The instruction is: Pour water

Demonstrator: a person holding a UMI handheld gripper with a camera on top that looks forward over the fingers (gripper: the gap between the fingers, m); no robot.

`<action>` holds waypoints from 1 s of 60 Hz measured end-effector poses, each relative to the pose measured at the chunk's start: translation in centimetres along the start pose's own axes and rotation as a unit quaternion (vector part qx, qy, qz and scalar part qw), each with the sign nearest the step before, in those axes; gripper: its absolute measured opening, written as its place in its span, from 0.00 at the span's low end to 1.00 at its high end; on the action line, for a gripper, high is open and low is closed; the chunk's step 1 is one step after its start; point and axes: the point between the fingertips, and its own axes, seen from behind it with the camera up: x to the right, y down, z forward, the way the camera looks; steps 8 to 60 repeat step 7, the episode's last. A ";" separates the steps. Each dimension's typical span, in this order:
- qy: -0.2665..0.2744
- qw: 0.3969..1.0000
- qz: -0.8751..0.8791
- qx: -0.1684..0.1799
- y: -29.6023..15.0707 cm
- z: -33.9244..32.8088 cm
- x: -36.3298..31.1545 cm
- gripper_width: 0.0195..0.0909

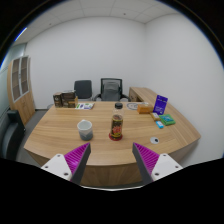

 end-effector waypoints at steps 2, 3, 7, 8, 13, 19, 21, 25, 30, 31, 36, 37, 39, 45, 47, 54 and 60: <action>0.001 1.000 -0.002 0.003 -0.2 -0.2 0.1 0.93; 0.000 1.000 -0.002 0.003 -0.3 -0.2 0.0 0.93; -0.002 1.000 -0.004 0.006 -0.5 -0.4 -0.1 0.93; -0.002 1.000 -0.004 0.006 -0.5 -0.4 -0.1 0.93; -0.002 1.000 -0.004 0.006 -0.5 -0.4 -0.1 0.93; -0.002 1.000 -0.004 0.006 -0.5 -0.4 -0.1 0.93; -0.002 1.000 -0.004 0.006 -0.5 -0.4 -0.1 0.93; -0.002 1.000 -0.004 0.006 -0.5 -0.4 -0.1 0.93; -0.002 1.000 -0.004 0.006 -0.5 -0.4 -0.1 0.93; -0.002 1.000 -0.004 0.006 -0.5 -0.4 -0.1 0.93; -0.002 1.000 -0.004 0.006 -0.5 -0.4 -0.1 0.93; -0.002 1.000 -0.004 0.006 -0.5 -0.4 -0.1 0.93; -0.002 1.000 -0.004 0.006 -0.5 -0.4 -0.1 0.93; -0.002 1.000 -0.004 0.006 -0.5 -0.4 -0.1 0.93; -0.002 1.000 -0.004 0.006 -0.5 -0.4 -0.1 0.93; -0.002 1.000 -0.004 0.006 -0.5 -0.4 -0.1 0.93; -0.002 1.000 -0.004 0.006 -0.5 -0.4 -0.1 0.93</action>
